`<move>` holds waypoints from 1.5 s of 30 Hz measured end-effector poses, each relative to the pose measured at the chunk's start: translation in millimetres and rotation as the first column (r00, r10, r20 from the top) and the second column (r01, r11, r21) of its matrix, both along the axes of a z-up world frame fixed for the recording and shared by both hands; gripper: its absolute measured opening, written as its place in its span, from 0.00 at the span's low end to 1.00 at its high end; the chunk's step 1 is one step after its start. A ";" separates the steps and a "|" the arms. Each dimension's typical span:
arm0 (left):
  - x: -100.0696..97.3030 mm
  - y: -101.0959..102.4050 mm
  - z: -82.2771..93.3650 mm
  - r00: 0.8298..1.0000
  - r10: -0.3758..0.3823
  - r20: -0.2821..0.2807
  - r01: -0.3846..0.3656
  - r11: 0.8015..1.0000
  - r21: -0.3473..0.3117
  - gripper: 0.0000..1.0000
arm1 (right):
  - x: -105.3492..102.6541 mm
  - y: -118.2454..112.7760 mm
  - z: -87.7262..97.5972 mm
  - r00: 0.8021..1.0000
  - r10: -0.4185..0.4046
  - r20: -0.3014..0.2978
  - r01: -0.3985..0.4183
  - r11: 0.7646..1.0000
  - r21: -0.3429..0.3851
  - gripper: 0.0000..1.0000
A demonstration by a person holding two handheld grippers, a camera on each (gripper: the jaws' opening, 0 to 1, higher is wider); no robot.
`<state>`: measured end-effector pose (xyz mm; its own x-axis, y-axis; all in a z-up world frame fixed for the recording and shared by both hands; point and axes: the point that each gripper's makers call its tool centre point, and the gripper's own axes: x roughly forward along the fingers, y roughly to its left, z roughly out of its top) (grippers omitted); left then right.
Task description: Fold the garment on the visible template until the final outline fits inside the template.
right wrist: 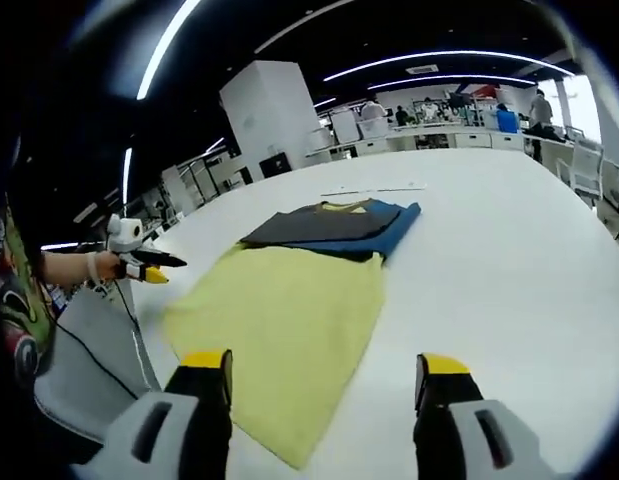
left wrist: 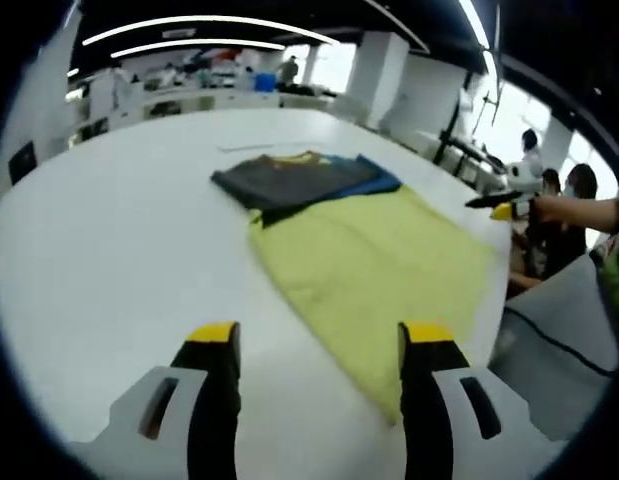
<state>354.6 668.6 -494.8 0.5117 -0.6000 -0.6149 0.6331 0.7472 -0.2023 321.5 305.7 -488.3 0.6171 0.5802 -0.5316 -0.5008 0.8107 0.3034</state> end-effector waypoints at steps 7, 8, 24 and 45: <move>-15.8 0.1 -5.7 0.999 -0.019 -0.047 0.019 1.000 0.004 0.58 | -23.3 -0.4 -11.6 0.999 0.021 -0.050 -0.022 1.000 -0.017 0.68; -18.8 0.1 -7.0 0.998 -0.029 -0.056 0.029 1.000 0.008 0.57 | -26.0 -0.4 -12.2 0.998 0.028 -0.055 -0.030 0.999 -0.021 0.66; -54.2 -6.0 -21.2 0.976 -0.099 -0.197 0.098 0.995 -0.013 0.25 | -49.6 11.2 -28.6 0.988 0.093 -0.127 -0.098 0.994 -0.039 0.48; -71.0 -9.0 -41.2 0.948 -0.082 -0.308 0.066 0.996 -0.061 0.07 | -52.6 -0.2 -40.3 0.981 0.057 -0.185 -0.057 0.998 0.004 0.14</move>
<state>283.6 659.6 -536.0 0.2539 -0.6626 -0.7046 0.5862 0.6849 -0.4328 268.9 305.5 -528.6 0.4742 0.6109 -0.6340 -0.4813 0.7829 0.3943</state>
